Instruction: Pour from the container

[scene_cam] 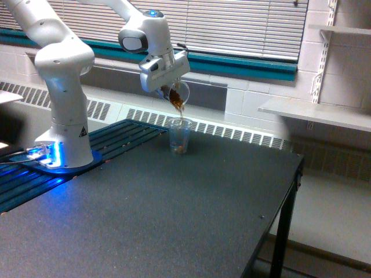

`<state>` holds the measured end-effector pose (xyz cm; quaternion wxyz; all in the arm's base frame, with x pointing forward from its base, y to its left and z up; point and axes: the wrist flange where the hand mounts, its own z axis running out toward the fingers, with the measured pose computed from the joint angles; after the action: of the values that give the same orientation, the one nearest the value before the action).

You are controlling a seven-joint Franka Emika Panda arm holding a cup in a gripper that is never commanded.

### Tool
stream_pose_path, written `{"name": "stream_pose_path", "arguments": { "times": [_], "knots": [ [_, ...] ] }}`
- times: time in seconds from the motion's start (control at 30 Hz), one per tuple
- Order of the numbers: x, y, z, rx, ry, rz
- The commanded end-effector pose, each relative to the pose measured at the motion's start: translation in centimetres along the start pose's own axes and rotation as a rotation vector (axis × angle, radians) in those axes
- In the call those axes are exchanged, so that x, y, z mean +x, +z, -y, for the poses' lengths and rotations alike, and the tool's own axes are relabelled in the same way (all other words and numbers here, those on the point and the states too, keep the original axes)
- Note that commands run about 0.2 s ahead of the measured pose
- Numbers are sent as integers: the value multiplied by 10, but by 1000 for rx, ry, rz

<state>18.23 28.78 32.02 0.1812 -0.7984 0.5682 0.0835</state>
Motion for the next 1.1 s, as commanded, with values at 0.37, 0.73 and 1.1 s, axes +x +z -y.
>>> {"name": "stream_pose_path", "arguments": {
  "times": [0.37, 0.73, 1.1],
  "knots": [
    [2, 14, -1, -28, -68, 57],
    [9, 15, -1, -32, -60, 97],
    [24, 16, -2, -54, -52, 134]
  ]
}}
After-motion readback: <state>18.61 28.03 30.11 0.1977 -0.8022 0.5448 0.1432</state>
